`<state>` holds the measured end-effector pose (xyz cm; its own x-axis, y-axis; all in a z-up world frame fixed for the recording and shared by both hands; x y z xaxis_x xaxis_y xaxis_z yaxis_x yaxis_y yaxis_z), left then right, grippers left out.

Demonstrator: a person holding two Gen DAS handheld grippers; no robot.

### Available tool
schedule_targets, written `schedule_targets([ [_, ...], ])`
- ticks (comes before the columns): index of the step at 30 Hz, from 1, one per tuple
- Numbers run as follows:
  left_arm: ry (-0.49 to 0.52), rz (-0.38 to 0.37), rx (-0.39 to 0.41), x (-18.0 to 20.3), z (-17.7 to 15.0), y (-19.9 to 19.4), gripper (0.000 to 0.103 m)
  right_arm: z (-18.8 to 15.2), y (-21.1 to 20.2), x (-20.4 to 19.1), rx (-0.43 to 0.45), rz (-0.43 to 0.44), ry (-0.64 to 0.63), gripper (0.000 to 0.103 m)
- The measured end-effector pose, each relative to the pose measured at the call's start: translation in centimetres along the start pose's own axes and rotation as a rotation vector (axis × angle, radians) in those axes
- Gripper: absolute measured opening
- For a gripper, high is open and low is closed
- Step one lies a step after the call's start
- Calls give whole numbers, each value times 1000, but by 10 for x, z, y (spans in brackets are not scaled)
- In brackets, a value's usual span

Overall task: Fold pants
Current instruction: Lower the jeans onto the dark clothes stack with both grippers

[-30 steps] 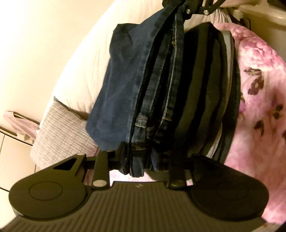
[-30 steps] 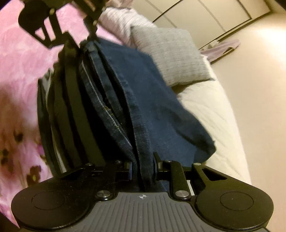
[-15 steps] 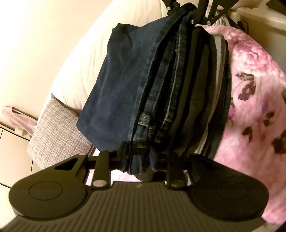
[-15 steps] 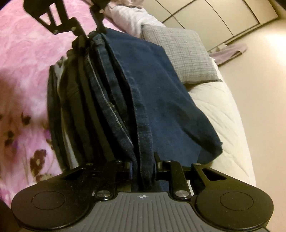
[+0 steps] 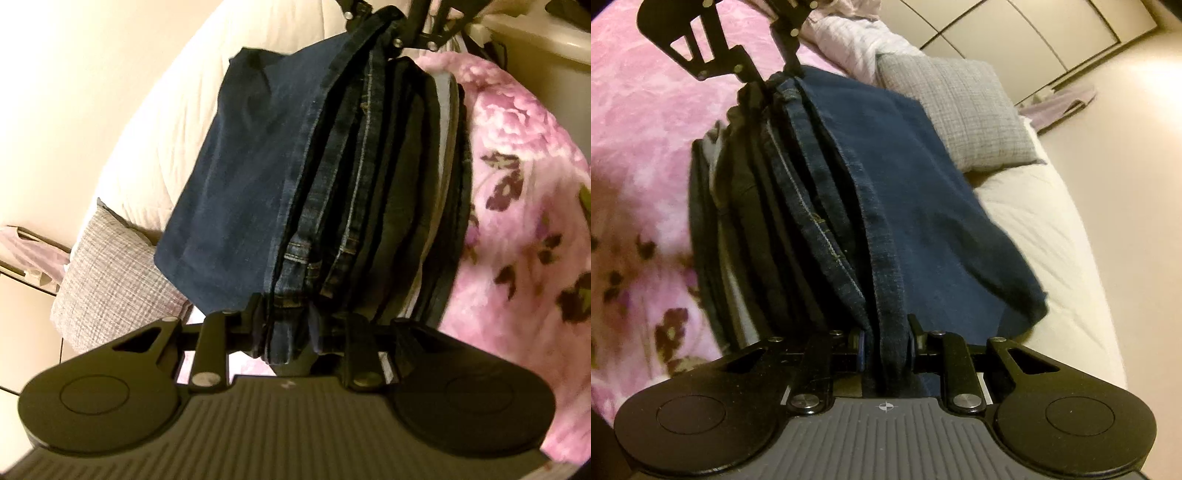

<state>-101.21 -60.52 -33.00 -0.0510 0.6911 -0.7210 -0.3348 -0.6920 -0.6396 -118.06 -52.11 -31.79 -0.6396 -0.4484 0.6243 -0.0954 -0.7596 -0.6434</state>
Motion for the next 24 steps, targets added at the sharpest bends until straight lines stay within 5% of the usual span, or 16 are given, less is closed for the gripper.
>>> schedule_targets([
  [8,-57,-48,-11,-10,-5,-16,29,2,-7,1,-35,11,37,24],
  [14,-338,-88,-36,-51,-18,-40,30,19,-48,26,5,85,255,27],
  [19,-587,-135,-35,-87,-12,-19,29,31,-23,62,-1,128,491,27],
  [24,-577,-243,-79,-56,-8,17,27,10,7,41,-65,219,538,27],
])
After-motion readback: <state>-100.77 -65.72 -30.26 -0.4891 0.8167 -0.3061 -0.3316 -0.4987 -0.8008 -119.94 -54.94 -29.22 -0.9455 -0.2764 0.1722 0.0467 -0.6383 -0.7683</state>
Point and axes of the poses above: each gripper's, at about its wrist camera, not at the fingertips, and y roughly the way its jaws point, x to its right, z to its top, the point moved 6 cm from there along y, roughly the way its jaws point, and after that the axes turned 5 degrees about y, right-handed, at the moved point
